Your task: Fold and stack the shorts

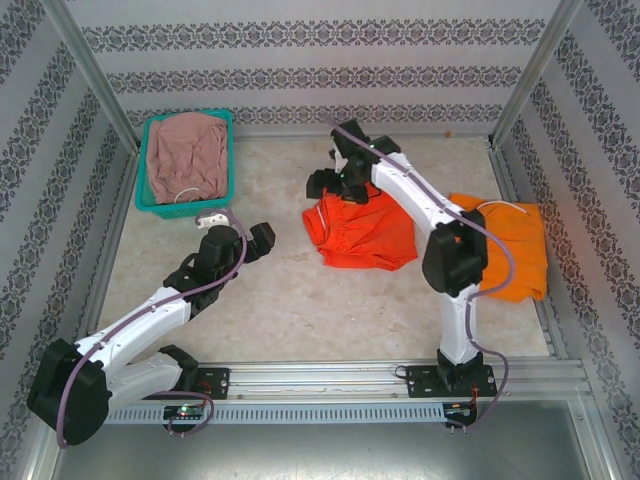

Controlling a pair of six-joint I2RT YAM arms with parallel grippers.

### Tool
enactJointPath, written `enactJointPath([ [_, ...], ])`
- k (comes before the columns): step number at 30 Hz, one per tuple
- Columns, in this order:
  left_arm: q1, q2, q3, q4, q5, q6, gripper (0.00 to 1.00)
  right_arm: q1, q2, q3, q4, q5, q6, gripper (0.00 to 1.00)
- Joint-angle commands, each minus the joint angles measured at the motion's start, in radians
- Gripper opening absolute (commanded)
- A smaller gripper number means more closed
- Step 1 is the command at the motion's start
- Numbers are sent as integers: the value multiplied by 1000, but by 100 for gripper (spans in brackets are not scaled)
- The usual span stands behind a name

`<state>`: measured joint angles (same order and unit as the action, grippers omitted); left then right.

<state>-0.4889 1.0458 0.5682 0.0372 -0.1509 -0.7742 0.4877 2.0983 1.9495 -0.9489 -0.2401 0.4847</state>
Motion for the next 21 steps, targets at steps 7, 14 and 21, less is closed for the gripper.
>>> enactJointPath([
  [7, 14, 64, 20, 33, 24, -21, 100, 43, 165, 29, -45, 207, -29, 89],
  [14, 14, 133, 41, 88, 50, -37, 100, 111, 300, 145, -184, 376, -106, 92],
  [21, 16, 116, 19, 82, 36, -37, 100, 129, 309, 74, -156, 319, -90, 90],
])
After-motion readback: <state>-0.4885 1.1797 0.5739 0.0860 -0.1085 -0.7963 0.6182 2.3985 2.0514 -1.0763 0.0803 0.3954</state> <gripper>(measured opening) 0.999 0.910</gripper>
